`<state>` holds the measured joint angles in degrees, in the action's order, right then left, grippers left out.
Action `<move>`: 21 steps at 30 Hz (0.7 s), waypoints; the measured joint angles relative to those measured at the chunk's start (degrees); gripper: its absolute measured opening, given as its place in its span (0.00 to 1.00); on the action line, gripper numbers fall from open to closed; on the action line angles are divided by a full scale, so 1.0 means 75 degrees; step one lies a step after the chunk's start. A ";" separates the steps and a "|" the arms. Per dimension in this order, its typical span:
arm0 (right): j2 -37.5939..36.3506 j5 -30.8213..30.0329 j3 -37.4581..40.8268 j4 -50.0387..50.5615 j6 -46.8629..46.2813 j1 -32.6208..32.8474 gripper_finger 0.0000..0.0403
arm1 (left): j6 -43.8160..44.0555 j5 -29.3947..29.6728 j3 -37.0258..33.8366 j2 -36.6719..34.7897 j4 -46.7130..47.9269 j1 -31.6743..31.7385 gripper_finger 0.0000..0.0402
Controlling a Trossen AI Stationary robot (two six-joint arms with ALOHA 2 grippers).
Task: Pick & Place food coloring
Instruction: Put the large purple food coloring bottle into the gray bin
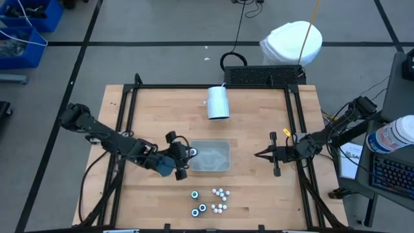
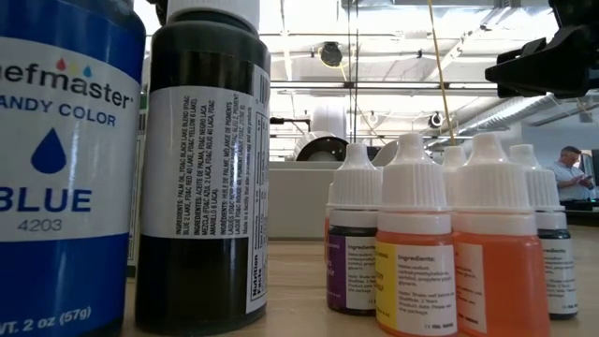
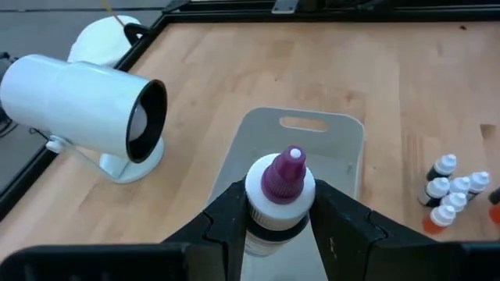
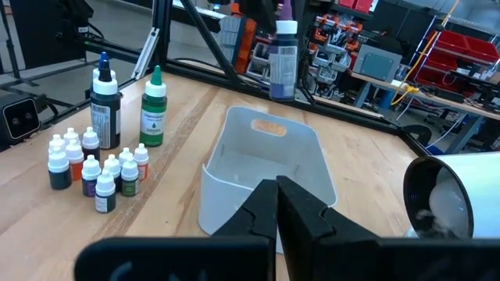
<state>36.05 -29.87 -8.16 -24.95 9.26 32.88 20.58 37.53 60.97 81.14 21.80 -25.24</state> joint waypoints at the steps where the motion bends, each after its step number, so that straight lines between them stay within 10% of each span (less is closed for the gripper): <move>1: 0.0000 -0.0002 0.0000 0.0001 0.0000 0.0000 0.00 | -0.0070 -0.0010 0.0000 0.0035 0.0030 0.0030 0.32; 21: 0.0003 -0.0002 0.0003 0.0003 0.0000 -0.0006 0.00 | 0.1024 0.0266 0.0000 0.1036 -0.0111 0.0458 0.32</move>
<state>36.07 -29.89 -8.14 -24.93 9.26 32.84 28.26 39.53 60.97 88.90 20.96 -21.80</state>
